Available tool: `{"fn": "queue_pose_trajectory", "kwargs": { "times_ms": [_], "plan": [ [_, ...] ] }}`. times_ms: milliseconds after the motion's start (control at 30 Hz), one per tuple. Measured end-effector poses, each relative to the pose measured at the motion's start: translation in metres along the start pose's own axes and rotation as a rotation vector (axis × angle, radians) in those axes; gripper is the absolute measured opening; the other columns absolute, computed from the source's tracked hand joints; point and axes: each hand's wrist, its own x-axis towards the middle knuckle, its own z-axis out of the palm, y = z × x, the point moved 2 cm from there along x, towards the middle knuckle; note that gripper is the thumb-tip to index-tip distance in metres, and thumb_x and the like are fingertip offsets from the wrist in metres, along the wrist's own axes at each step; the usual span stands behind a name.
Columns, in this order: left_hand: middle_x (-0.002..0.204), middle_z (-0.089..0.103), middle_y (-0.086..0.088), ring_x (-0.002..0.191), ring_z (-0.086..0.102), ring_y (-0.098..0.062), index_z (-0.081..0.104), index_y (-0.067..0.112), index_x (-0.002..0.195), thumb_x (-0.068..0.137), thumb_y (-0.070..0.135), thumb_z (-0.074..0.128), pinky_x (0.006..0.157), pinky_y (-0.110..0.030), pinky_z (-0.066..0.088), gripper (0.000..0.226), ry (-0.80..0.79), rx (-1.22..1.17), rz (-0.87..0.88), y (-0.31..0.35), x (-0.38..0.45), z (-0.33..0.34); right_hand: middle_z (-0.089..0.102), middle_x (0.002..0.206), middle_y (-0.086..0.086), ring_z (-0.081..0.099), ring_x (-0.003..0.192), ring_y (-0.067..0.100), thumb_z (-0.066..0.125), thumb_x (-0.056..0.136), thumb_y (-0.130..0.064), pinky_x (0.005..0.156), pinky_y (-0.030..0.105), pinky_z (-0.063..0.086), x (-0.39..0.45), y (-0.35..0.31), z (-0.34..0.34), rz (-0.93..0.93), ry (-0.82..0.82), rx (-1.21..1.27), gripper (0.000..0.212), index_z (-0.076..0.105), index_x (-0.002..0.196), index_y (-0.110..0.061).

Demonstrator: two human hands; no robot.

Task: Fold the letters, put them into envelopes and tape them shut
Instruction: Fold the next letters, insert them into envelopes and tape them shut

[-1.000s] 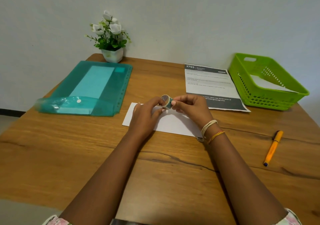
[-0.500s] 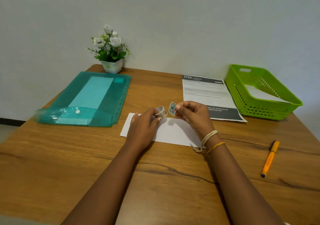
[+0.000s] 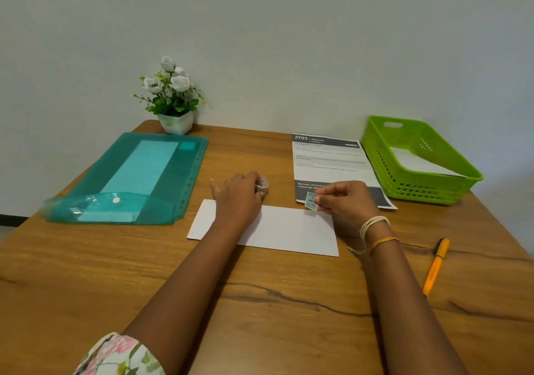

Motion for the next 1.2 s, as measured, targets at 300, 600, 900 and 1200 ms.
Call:
{"fn": "queue_pose_trajectory", "kwargs": {
  "times_ms": [300,600,900,1200],
  "plan": [
    [0.139,0.046,-0.009,0.139,0.034,-0.028,0.055,0.023,0.125,0.085,0.027,0.066,0.113,-0.057,0.000,0.042,0.164,-0.033,0.252,0.042,-0.022,0.009,0.073,0.073,0.008,0.067,0.065,0.012,0.075,0.078,-0.003,0.057,0.020,0.055,0.002,0.013,-0.036,0.137,-0.051,-0.137,0.008,0.073,0.075,-0.010],
    [0.134,0.058,0.005,0.122,0.050,-0.014,0.061,0.020,0.129,0.089,0.039,0.064,0.107,-0.041,0.034,0.044,-0.269,-0.250,0.441,0.060,-0.034,0.035,0.070,0.059,-0.001,0.063,0.052,0.004,0.079,0.074,-0.009,0.049,0.015,0.047,0.000,0.011,-0.030,0.133,-0.082,-0.255,0.006,0.074,0.073,-0.014],
    [0.137,0.056,0.005,0.126,0.047,-0.013,0.055,0.026,0.134,0.083,0.038,0.071,0.103,-0.038,0.041,0.054,-0.292,-0.377,0.321,0.055,-0.034,0.034,0.070,0.064,-0.001,0.060,0.054,0.004,0.081,0.072,-0.017,0.046,0.016,0.041,0.000,0.008,-0.022,0.146,-0.061,-0.397,0.008,0.075,0.078,-0.016],
    [0.141,0.053,0.006,0.133,0.041,-0.012,0.062,0.031,0.128,0.090,0.034,0.064,0.107,-0.031,0.031,0.038,-0.273,-0.367,0.382,0.058,-0.036,0.034,0.067,0.059,0.005,0.057,0.048,0.008,0.080,0.071,-0.011,0.042,0.014,0.042,0.004,0.013,-0.019,0.073,-0.037,-0.443,0.011,0.073,0.065,-0.017]
  ]
}}
